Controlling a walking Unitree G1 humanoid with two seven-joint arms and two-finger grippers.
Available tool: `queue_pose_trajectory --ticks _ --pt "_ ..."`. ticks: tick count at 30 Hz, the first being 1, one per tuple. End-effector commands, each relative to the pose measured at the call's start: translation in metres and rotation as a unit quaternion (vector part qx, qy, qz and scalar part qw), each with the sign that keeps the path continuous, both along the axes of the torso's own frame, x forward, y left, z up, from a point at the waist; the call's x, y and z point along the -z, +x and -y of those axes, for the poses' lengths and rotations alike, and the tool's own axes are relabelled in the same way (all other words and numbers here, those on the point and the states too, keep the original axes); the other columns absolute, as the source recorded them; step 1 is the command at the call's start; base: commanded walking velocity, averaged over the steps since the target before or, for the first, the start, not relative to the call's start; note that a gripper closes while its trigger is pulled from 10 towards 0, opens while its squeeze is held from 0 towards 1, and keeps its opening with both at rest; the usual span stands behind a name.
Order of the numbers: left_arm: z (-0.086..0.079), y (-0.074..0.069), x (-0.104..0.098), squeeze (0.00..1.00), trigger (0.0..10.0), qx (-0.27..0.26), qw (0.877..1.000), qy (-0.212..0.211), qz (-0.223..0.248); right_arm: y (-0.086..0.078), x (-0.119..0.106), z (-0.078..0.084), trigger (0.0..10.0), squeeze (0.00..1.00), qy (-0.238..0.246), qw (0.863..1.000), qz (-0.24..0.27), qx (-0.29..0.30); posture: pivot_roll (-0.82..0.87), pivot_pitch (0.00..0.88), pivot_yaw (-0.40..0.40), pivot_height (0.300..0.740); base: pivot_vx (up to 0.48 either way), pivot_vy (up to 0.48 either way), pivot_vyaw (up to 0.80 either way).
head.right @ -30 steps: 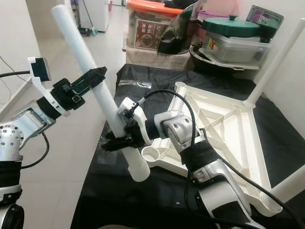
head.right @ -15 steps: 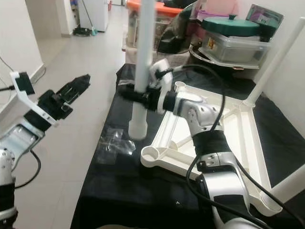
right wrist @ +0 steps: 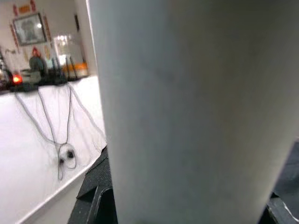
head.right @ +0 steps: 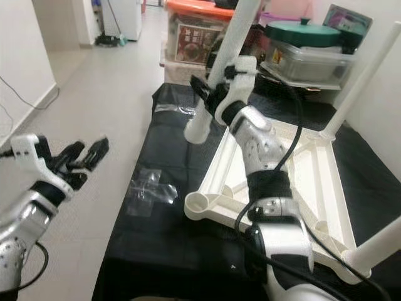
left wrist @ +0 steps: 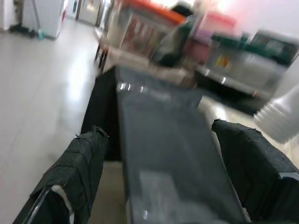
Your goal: Building children table
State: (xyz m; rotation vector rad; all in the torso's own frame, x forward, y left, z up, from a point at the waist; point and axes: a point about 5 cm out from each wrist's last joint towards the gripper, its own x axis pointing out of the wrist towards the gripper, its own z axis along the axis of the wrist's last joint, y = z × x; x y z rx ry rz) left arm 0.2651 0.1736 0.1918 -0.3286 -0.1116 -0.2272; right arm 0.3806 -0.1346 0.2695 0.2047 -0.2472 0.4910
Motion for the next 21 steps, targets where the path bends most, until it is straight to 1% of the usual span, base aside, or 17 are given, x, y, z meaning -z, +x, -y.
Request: queue_pose_trajectory --ticks 1,3,4,5,6,9,11,15,17,21 --pt "0.01 -0.007 0.001 0.0 10.0 0.001 1.0 0.024 0.005 -0.008 -0.005 -0.006 10.0 0.0 0.005 1.0 0.028 -0.01 0.09 0.0 -0.09 0.74 0.0 0.0 0.0" --pt "0.01 -0.007 0.001 0.0 10.0 0.001 1.0 0.024 0.005 -0.008 -0.005 -0.006 10.0 0.0 0.005 1.0 0.028 -0.01 0.09 0.0 -0.09 0.74 0.0 0.0 0.0" --pt "0.015 -0.011 0.007 0.0 10.0 0.002 0.999 0.036 -0.003 -0.013 0.0 -0.009 10.0 0.0 0.011 0.999 0.031 -0.008 0.09 0.0 -0.093 0.74 0.0 0.0 0.0" --pt "0.015 -0.011 0.007 0.0 10.0 0.002 0.999 0.036 -0.003 -0.013 0.0 -0.009 10.0 0.0 0.011 0.999 0.031 -0.008 0.09 0.0 -0.093 0.74 0.0 0.0 0.0" --pt "0.021 -0.016 0.015 0.0 10.0 0.0 0.998 0.055 -0.013 -0.017 0.01 -0.015 10.0 0.0 0.005 1.0 0.028 0.001 0.09 0.001 -0.096 0.74 0.0 0.0 0.8" --pt "0.023 -0.018 0.018 0.0 10.0 -0.003 0.998 0.058 -0.016 -0.019 0.014 -0.016 10.0 0.0 0.006 1.0 0.025 0.001 0.09 0.001 -0.096 0.74 0.0 0.0 0.8" --pt "0.024 -0.02 0.026 0.0 10.0 -0.012 0.997 0.074 -0.026 -0.02 0.019 -0.019 10.0 0.0 0.012 1.0 0.014 0.001 0.09 0.006 -0.098 0.74 0.0 -0.459 0.8" --pt "0.025 -0.021 0.032 0.0 10.0 -0.015 0.996 0.08 -0.037 -0.021 0.02 -0.022 10.0 0.0 0.009 1.0 0.013 0.0 0.09 0.007 -0.096 0.74 0.0 -0.468 0.77" --pt "0.024 -0.02 0.035 0.0 10.0 -0.029 0.995 0.083 -0.043 -0.02 0.021 -0.022 10.0 0.0 0.013 1.0 0.009 0.003 0.09 0.01 -0.096 0.74 0.0 -0.469 0.0" --pt "0.023 -0.019 0.037 0.0 10.0 -0.04 0.994 0.089 -0.047 -0.02 0.021 -0.022 10.0 0.0 0.014 1.0 0.006 0.005 0.08 0.012 -0.098 0.74 0.0 -0.466 0.0"
